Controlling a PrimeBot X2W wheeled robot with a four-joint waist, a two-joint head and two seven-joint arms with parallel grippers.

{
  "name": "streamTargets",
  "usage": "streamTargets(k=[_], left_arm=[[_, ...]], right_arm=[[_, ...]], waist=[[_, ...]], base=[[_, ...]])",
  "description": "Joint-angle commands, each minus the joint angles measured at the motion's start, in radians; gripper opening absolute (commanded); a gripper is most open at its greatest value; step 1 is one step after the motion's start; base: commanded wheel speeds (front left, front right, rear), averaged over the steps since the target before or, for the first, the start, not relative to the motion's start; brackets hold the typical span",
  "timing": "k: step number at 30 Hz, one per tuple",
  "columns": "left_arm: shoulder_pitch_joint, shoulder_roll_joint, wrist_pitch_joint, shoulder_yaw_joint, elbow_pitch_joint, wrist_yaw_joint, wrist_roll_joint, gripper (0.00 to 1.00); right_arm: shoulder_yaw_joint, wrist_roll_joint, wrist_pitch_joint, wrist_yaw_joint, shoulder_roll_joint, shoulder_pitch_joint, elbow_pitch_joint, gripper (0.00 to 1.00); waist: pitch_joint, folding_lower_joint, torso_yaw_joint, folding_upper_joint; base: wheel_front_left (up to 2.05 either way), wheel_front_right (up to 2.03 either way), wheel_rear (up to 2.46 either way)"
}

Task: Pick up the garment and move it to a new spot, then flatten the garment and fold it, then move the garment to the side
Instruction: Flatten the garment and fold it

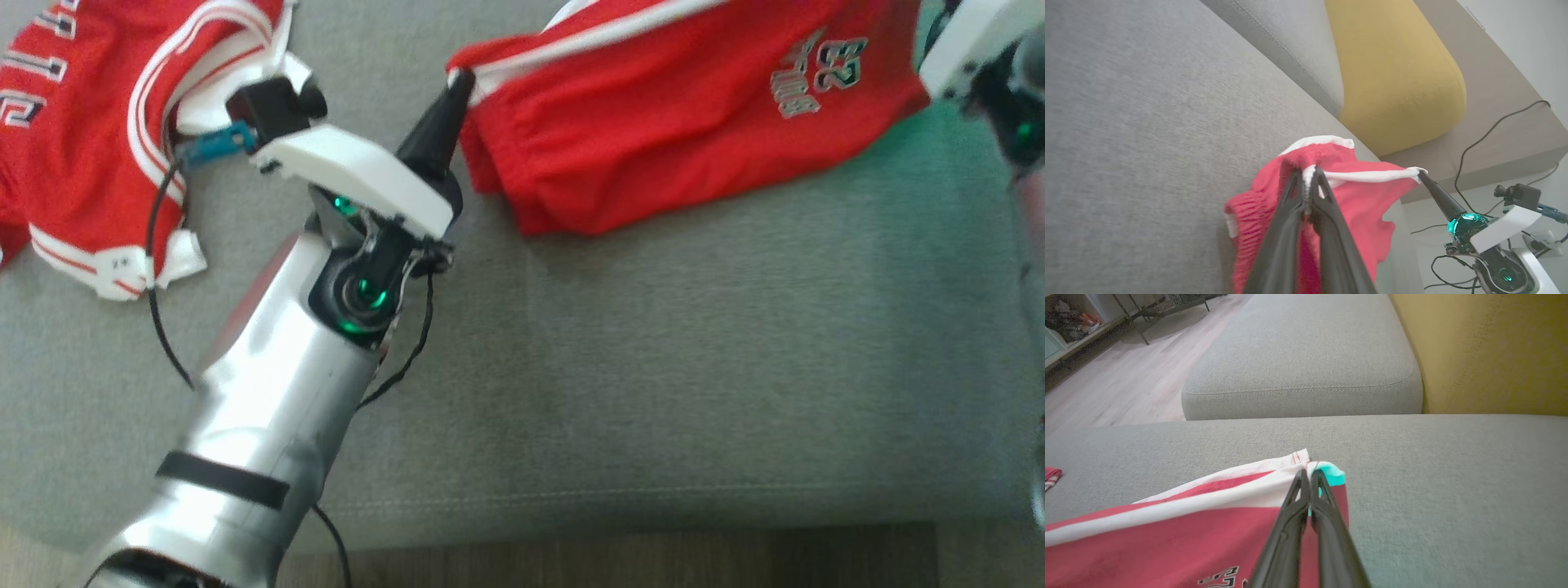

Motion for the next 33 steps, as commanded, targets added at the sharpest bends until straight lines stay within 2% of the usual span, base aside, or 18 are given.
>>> streamTargets(k=[1, 10, 18, 19, 20, 21, 22, 23, 28, 33], left_arm=[[-0.051, 0.010, -0.018, 0.034, -0.009, 0.008, 0.010, 0.00], [-0.131, -0.010, -0.068, -0.011, 0.053, 0.010, 0.031, 0.00], [-0.169, -0.014, -0.133, -0.060, 0.096, 0.002, 0.052, 0.00], [-0.171, -0.014, -0.143, -0.071, 0.104, 0.000, 0.062, 0.00], [-0.169, -0.014, -0.148, -0.080, 0.110, -0.004, 0.065, 0.01], [-0.169, -0.014, -0.153, -0.092, 0.115, -0.009, 0.073, 0.33], [-0.168, -0.014, -0.161, -0.105, 0.119, -0.013, 0.084, 0.79], [-0.166, -0.014, -0.168, -0.114, 0.123, -0.016, 0.093, 1.00], [-0.158, 0.001, -0.231, -0.149, 0.135, -0.001, 0.180, 1.00], [-0.113, 0.045, -0.265, -0.146, 0.047, 0.094, 0.362, 1.00]], right_arm=[[0.038, -0.007, -0.021, 0.000, -0.017, -0.064, 0.002, 0.00], [0.161, -0.018, -0.081, 0.000, -0.073, -0.225, 0.148, 0.00], [0.219, -0.008, -0.138, 0.000, -0.067, -0.299, 0.248, 0.00], [0.226, -0.004, -0.148, 0.000, -0.063, -0.303, 0.259, 0.38], [0.233, 0.000, -0.160, 0.000, -0.059, -0.304, 0.270, 1.00], [0.238, 0.005, -0.173, 0.000, -0.056, -0.305, 0.281, 1.00], [0.244, 0.010, -0.186, 0.000, -0.054, -0.303, 0.290, 1.00], [0.249, 0.015, -0.198, 0.000, -0.051, -0.299, 0.299, 1.00], [0.278, 0.061, -0.233, 0.000, -0.037, -0.251, 0.331, 1.00], [0.297, 0.129, -0.200, 0.000, -0.044, -0.177, 0.368, 1.00]], waist=[[0.053, 0.0000, 0.043, 0.0000], [0.132, 0.0000, 0.107, 0.0000], [0.144, 0.0000, 0.124, 0.0000], [0.142, 0.0000, 0.124, 0.0000], [0.138, 0.0000, 0.123, 0.0000], [0.134, 0.0000, 0.121, 0.0000], [0.129, 0.0000, 0.119, 0.0000], [0.124, 0.0000, 0.115, 0.0000], [0.090, 0.0000, 0.092, 0.0000], [0.054, 0.0000, 0.077, 0.0000]], base=[[0.00, 0.00, 0.00], [0.00, 0.00, 0.00], [0.00, 0.00, 0.00], [0.00, 0.00, 0.00], [0.00, 0.00, 0.00], [0.00, 0.00, 0.00], [0.00, 0.00, 0.00], [0.00, 0.00, 0.00], [0.00, 0.00, 0.00], [0.00, 0.00, 0.00]])
